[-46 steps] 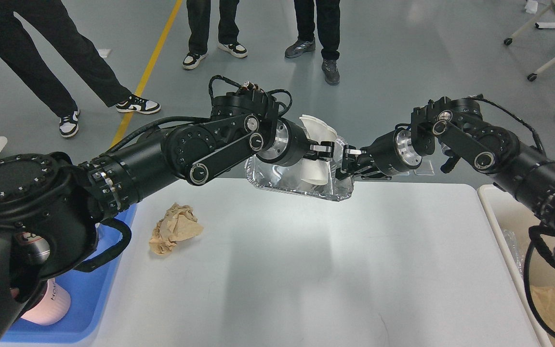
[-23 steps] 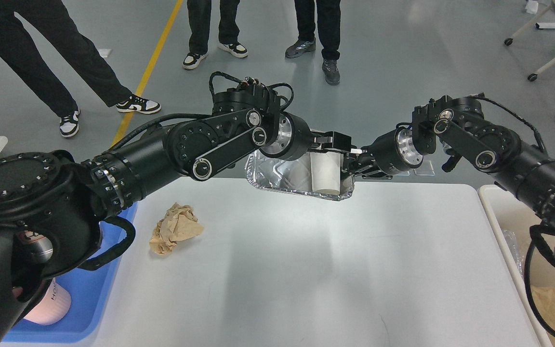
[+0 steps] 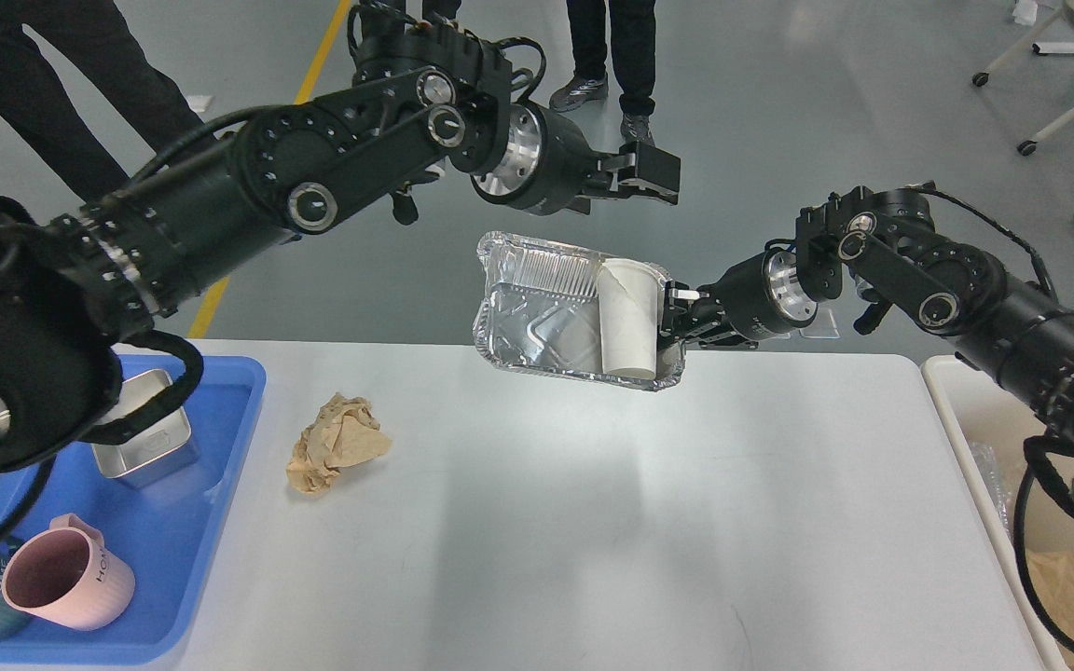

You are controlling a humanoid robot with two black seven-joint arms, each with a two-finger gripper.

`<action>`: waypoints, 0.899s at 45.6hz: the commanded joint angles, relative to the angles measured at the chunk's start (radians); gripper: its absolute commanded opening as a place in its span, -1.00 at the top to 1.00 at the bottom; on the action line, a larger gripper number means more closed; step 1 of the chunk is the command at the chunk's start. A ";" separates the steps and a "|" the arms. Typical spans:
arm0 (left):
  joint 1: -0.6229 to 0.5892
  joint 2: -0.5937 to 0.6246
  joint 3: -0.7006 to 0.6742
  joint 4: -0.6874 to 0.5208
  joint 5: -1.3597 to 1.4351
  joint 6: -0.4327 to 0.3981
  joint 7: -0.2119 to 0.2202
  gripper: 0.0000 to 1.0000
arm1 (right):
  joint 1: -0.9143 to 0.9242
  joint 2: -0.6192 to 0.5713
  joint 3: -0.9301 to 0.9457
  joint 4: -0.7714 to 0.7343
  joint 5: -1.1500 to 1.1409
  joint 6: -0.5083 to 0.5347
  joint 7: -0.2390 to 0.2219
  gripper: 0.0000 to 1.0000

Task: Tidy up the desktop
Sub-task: 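Withdraw the left gripper back toward the blue tub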

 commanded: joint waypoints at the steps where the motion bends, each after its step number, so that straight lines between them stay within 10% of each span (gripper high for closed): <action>1: 0.084 0.232 -0.005 -0.257 0.001 0.016 0.012 -0.93 | -0.001 -0.003 0.000 0.002 0.000 0.000 0.002 1.00; 9: 0.219 0.625 -0.051 -0.564 -0.003 0.014 0.019 -0.93 | -0.006 -0.003 0.000 0.015 0.000 0.000 0.000 1.00; 19: 0.414 1.021 -0.120 -0.671 -0.077 -0.096 -0.034 -0.92 | -0.013 -0.001 0.000 0.015 0.000 -0.002 0.000 1.00; 24: 0.425 1.121 -0.112 -0.645 -0.151 -0.248 -0.037 -0.92 | -0.020 -0.001 0.000 0.015 -0.002 -0.002 0.000 1.00; 41: 0.549 1.285 -0.102 -0.782 -0.127 -0.273 -0.159 -0.91 | -0.018 -0.001 0.000 0.017 0.000 -0.003 0.000 1.00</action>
